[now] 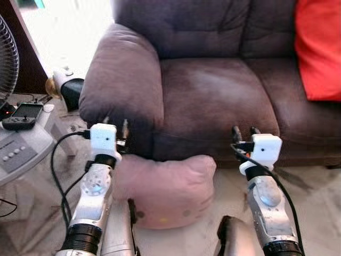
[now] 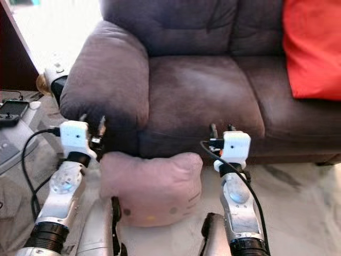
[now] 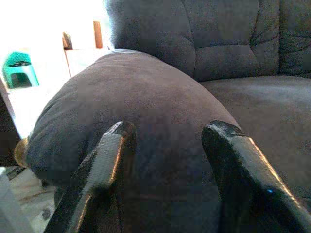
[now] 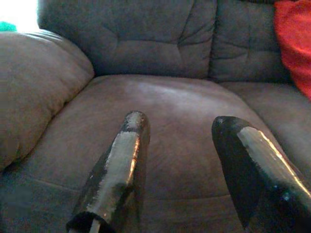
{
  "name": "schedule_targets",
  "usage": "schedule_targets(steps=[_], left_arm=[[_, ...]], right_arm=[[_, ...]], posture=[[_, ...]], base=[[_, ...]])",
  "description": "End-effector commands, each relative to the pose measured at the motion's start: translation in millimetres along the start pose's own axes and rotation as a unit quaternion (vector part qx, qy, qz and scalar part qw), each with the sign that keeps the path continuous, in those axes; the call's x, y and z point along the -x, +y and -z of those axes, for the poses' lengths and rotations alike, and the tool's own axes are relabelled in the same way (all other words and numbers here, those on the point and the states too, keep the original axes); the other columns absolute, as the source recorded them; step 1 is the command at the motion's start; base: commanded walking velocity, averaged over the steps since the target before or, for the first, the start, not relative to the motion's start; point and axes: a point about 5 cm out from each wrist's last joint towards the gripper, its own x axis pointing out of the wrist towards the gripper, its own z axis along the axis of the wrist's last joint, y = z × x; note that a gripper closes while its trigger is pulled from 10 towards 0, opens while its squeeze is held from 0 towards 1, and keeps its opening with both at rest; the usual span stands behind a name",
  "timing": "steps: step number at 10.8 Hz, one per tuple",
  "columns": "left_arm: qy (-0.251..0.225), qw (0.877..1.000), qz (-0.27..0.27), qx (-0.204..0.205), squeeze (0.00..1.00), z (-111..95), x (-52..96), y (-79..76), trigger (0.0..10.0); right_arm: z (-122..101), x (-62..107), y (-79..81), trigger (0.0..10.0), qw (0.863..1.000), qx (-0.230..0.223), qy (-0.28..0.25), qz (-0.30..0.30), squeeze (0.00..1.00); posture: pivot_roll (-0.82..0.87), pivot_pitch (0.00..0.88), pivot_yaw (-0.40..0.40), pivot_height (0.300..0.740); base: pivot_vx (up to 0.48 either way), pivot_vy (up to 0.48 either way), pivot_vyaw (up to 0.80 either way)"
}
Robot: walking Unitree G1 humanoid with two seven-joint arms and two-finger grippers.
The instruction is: Move the pillow to the sofa from floor
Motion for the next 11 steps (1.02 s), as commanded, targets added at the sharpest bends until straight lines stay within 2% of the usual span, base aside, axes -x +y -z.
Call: schedule_targets(steps=[1, 2, 6, 11], left_arm=[[0.001, 1.0, 0.004, 0.003, 0.0, -0.9, 0.1, -1.2, 10.0], [0.001, 1.0, 0.005, 0.004, 0.0, -1.1, -0.3, -1.6, 10.0], [0.0, 1.0, 0.005, 0.001, 0.0, -2.0, -0.6, -1.9, 10.0], [-0.001, 1.0, 0.008, 0.003, 0.0, -2.9, -1.3, -3.6, 10.0]], right_arm=[[2.4, 1.7, -2.7, 10.0, 1.0, -0.003, 0.004, 0.005, 0.0], [2.3, 1.7, -2.0, 10.0, 1.0, 0.007, 0.004, 0.002, 0.0], [1.9, 2.3, -0.9, 10.0, 1.0, 0.004, 0.001, -0.002, 0.0], [3.7, 3.4, -2.9, 10.0, 1.0, -0.002, 0.004, 0.002, 0.0]], posture=[[0.07, 0.047, -0.047, 0.5], [0.07, 0.046, -0.046, 0.5], [0.07, 0.057, -0.05, 0.5], [0.07, 0.058, -0.048, 0.5]], base=[[0.0, 0.0, 0.0], [0.0, 0.0, 0.0], [0.0, 0.0, 0.8], [0.0, 0.0, 0.0]])
